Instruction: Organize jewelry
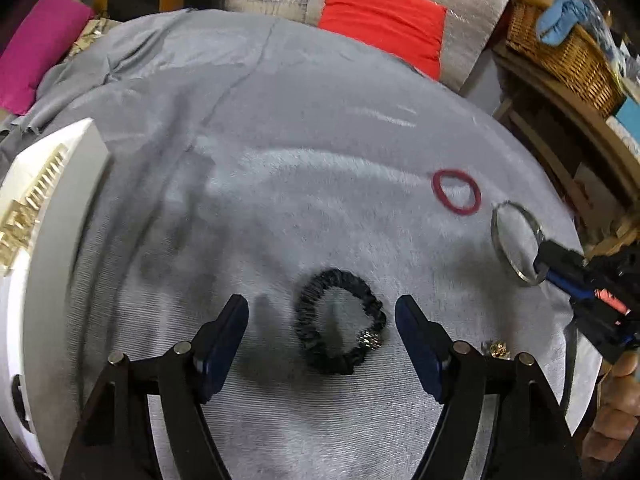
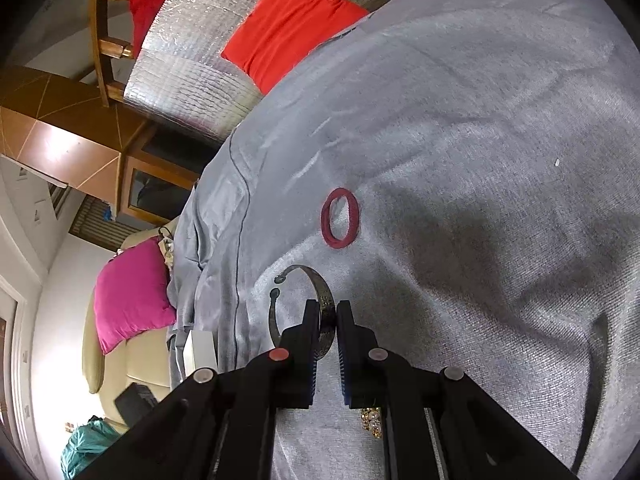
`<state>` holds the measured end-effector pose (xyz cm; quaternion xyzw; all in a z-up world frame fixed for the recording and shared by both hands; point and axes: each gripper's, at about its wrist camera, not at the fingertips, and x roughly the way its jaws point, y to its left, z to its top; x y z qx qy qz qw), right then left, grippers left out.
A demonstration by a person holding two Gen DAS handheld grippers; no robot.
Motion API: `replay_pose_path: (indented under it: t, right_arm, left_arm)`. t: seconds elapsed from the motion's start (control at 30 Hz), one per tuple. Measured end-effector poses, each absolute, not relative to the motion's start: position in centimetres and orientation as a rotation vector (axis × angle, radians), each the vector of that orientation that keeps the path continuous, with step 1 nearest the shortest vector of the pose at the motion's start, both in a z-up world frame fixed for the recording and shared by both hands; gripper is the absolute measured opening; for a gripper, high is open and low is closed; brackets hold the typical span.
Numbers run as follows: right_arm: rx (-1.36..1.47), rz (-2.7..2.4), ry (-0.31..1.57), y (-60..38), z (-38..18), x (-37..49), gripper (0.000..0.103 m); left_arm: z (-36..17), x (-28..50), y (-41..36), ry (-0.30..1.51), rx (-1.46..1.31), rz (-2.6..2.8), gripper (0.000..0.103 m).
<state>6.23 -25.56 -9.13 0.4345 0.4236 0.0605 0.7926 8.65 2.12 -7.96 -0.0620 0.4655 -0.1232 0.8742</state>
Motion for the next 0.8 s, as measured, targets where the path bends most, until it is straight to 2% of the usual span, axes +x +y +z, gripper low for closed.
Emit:
replay_pose_path:
  t: [0.17, 0.23, 0.27, 0.67, 0.7, 0.77, 0.8]
  right_arm:
    - [0.937, 0.134, 0.917, -25.4, -9.3, 6.4, 0.010]
    - [0.932, 0.132, 0.921, -25.3, -9.3, 6.5, 0.010]
    - [0.932, 0.133, 0.922, -25.2, -9.4, 6.5, 0.010]
    - [0.922, 0.137, 0.933, -24.7, -9.5, 6.7, 0.010]
    - [0.924, 0.139, 0.935, -24.8, -9.6, 6.7, 0.010]
    - [0.923, 0.138, 0.936, -24.7, -9.6, 6.7, 0.010]
    - [0.922, 0.138, 0.936, -24.7, -9.6, 6.7, 0.010]
  left_arm:
    - [-7.6, 8.8, 4.2, 0.952, -0.128, -0.177, 0.074]
    - [-8.1, 9.1, 4.2, 0.978, -0.130, -0.186, 0.055]
    - [-8.5, 9.3, 4.1, 0.994, -0.116, -0.192, 0.052]
    - [-9.5, 9.2, 2.4, 1.003, -0.062, -0.220, 0.051]
    - [-9.5, 9.2, 2.2, 0.998, -0.048, -0.213, 0.049]
    - [-9.5, 9.0, 1.6, 0.979, 0.000, -0.202, 0.030]
    - [-9.4, 8.9, 1.4, 0.972, 0.015, -0.209, 0.017]
